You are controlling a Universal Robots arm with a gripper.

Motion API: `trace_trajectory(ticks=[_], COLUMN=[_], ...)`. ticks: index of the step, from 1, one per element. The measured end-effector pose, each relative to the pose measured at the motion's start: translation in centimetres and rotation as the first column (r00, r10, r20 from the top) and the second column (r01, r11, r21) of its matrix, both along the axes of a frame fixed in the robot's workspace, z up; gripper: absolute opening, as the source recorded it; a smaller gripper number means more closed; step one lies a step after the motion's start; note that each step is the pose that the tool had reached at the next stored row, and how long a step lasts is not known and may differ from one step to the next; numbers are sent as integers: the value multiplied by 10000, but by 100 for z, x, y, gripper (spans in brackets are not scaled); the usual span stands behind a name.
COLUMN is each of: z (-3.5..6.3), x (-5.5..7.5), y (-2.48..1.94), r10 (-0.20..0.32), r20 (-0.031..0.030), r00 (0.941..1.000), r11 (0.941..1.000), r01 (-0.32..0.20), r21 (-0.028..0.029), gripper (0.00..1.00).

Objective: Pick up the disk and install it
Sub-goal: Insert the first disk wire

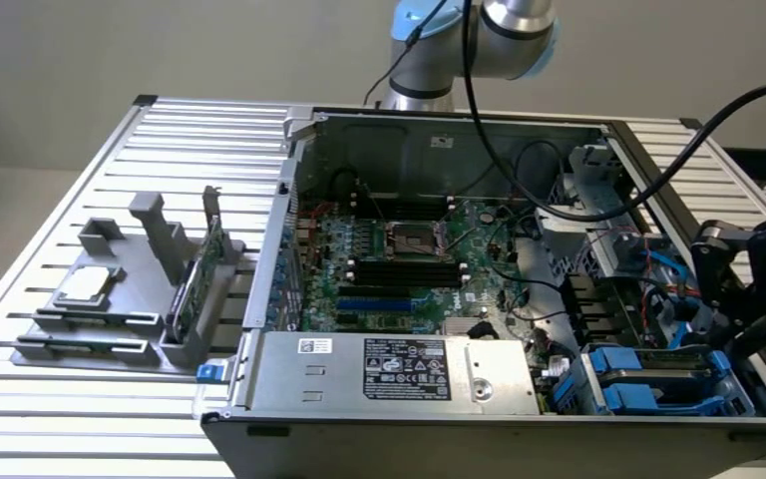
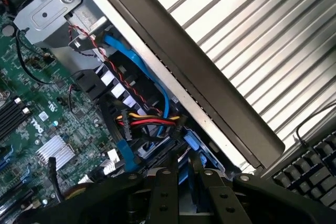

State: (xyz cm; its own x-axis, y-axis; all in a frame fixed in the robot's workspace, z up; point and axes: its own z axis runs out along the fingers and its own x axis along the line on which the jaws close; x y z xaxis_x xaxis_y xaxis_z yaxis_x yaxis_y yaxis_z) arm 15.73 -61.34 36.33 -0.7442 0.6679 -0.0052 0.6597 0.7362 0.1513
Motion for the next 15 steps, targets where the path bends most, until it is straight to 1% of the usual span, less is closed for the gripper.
trace_trajectory(ticks=[3, 5, 7, 12, 13, 15], z=[-2, -3, -3, -6, -6, -7], x=[0, 0, 0, 0, 1, 0], y=[0, 0, 0, 0, 0, 0], r10=[-117, -222, -406, -1008, -1135, -1365], r20=[-79, -132, -161, -168, -170, -195], r00=[9999, 9997, 9990, 9948, 9934, 9904], r11=[9998, 9995, 9989, 9944, 9930, 9901], r01=[118, 225, 410, 1012, 1140, 1370], r21=[138, 219, 240, 299, 306, 304], gripper=[23, 23, 23, 23, 23, 23])
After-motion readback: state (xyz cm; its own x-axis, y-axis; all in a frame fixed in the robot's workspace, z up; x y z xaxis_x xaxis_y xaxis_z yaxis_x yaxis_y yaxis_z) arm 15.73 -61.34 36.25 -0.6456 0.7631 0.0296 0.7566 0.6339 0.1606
